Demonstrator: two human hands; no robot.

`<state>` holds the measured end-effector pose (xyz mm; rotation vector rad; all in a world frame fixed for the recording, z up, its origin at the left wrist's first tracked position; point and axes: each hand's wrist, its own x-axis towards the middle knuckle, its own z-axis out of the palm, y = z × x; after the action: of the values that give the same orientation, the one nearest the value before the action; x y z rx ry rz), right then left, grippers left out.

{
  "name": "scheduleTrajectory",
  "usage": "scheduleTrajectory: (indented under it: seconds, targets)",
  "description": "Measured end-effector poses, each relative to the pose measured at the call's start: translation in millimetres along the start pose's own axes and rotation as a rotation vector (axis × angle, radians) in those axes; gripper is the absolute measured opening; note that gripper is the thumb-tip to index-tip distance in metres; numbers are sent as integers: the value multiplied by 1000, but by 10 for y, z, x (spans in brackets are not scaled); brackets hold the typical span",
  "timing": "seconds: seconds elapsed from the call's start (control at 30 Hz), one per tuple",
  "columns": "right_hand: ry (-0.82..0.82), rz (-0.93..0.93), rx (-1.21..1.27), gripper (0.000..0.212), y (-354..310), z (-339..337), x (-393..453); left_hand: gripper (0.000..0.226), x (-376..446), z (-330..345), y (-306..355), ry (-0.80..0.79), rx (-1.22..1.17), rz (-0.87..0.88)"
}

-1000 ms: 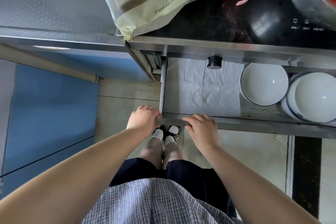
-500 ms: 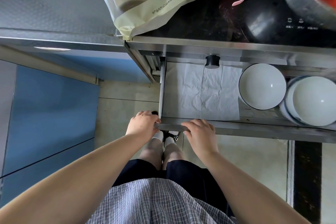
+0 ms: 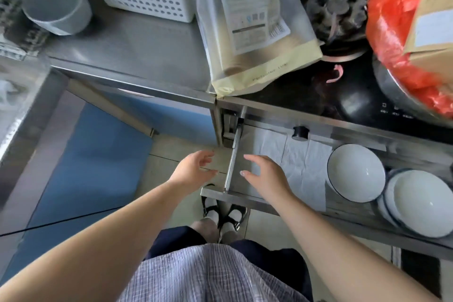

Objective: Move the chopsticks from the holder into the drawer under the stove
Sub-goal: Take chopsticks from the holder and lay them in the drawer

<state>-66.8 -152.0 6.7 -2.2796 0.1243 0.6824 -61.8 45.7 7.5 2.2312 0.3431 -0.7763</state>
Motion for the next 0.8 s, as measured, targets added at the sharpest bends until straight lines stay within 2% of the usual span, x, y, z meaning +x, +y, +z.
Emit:
scheduleTrajectory:
  seconds: [0.17, 0.37, 0.63, 0.8]
  targets:
    - [-63, -194, -50, 43, -913, -30, 124, 48, -335, -696, -168, 213, -197, -47]
    - [-132, -423, -221, 45, -2133, 356, 252, 44, -823, -1541, -663, 434, -359, -52]
    - [-181, -678, -238, 41, -3776, 1281, 223, 43, -1258, -2667, -1602, 587, -523, -87]
    - [-224, -738, -251, 38, -4485, 1805, 231, 40, -1422, -3227, -2052, 669, -634, -82]
